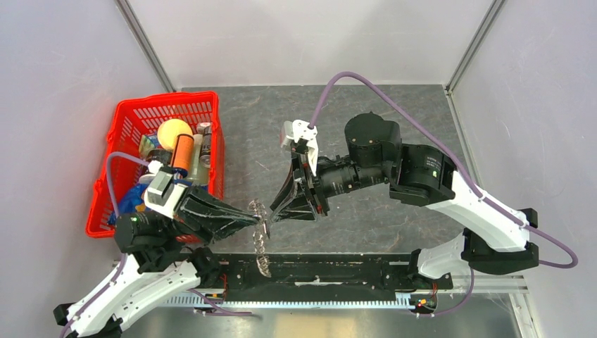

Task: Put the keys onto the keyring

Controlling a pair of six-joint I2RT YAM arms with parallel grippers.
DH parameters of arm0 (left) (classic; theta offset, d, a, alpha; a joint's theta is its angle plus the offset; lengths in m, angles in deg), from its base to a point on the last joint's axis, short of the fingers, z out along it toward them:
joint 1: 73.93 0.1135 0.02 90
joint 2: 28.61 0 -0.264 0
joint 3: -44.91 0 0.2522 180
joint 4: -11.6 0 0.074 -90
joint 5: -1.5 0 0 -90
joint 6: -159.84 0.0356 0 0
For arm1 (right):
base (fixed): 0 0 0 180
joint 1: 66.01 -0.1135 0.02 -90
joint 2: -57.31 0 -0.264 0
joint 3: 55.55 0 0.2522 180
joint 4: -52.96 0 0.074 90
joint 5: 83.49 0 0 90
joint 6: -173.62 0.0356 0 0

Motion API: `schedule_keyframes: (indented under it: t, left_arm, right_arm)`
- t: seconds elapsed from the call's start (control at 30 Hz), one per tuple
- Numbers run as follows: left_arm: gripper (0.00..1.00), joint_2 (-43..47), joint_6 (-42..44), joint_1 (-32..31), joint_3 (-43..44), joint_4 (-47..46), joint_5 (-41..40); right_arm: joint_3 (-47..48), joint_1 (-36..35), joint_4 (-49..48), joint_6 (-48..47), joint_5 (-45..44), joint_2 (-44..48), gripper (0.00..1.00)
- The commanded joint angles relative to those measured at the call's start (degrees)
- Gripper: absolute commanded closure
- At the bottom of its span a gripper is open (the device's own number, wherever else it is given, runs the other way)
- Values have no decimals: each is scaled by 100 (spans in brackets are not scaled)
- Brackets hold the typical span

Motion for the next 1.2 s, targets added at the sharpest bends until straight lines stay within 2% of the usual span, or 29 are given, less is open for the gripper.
schedule_keyframes:
  t: [0.0, 0.27, 0.77, 0.93, 1.07, 1.17]
  left_arm:
    - [98, 115, -54, -3, -55, -406, -384]
    - [98, 241, 60, -3, -108, -245, -770]
    - [98, 243, 34, -1, -139, -251, -947]
    - [98, 208, 26, -1, -132, -245, -962]
    - [98, 184, 16, -3, -123, -274, -956]
    - [98, 182, 8, -3, -122, -284, -971]
  right_arm:
    - [317, -43, -403, -23, 160, -10, 66]
    - [372, -78, -505, 19, 98, -46, 69]
    - [404, -135, -540, 33, 23, -193, 71]
    - [407, -148, -534, 9, 9, -216, 82]
    - [398, -157, -544, -21, -34, -204, 100]
    - [381, -173, -552, -38, -47, -199, 100]
